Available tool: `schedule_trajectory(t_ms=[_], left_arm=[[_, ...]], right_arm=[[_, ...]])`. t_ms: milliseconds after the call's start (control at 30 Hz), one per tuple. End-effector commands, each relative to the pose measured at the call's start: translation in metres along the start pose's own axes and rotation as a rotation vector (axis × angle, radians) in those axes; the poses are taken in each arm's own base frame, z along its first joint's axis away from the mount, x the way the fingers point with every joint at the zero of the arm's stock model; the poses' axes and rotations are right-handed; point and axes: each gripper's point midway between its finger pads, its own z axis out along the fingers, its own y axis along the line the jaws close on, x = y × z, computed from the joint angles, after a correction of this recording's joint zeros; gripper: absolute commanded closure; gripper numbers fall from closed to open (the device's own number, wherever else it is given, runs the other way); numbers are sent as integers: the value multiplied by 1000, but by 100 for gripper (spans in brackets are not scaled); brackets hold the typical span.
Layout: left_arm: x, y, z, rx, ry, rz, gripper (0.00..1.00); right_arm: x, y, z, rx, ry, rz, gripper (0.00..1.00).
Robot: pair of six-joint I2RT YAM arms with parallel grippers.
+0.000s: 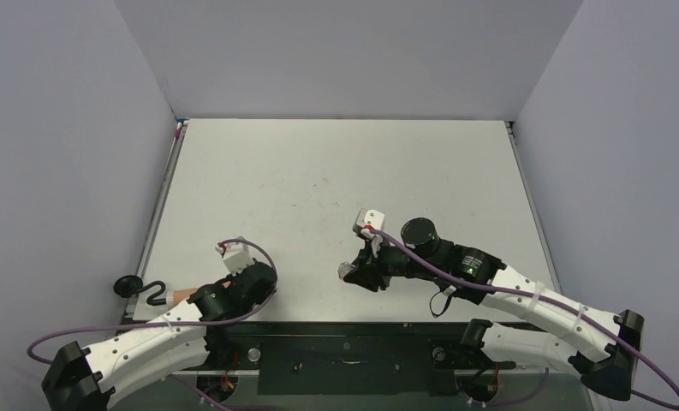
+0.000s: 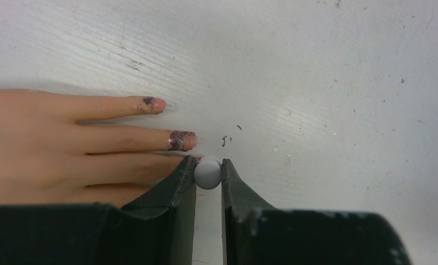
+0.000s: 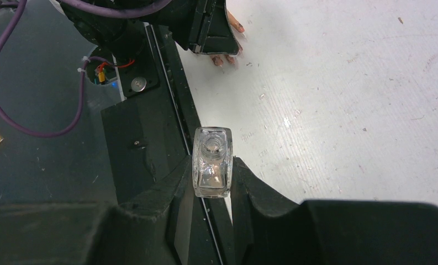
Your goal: Paint the nails
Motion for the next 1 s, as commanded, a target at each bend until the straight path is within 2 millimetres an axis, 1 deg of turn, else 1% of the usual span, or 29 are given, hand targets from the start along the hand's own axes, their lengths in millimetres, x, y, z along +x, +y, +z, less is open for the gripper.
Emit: schedule_trajectory(t_ms=[0, 267, 533, 667, 967], left_arm=[[-10, 3, -3, -15, -45, -38, 100], [-12, 4, -6, -17, -47, -43, 100], [-17, 7, -13, -19, -53, -45, 100], [-14, 7, -14, -13, -41, -38, 100], [-10, 0, -11, 2, -27, 15, 100]], right_arm=[[-11, 1, -3, 0, -50, -19, 100], [-11, 2, -3, 0, -53, -20, 100], [-11, 1, -2, -1, -53, -21, 100], [-11, 2, -2, -5, -54, -20, 100], [-10, 2, -3, -4, -57, -18, 100]])
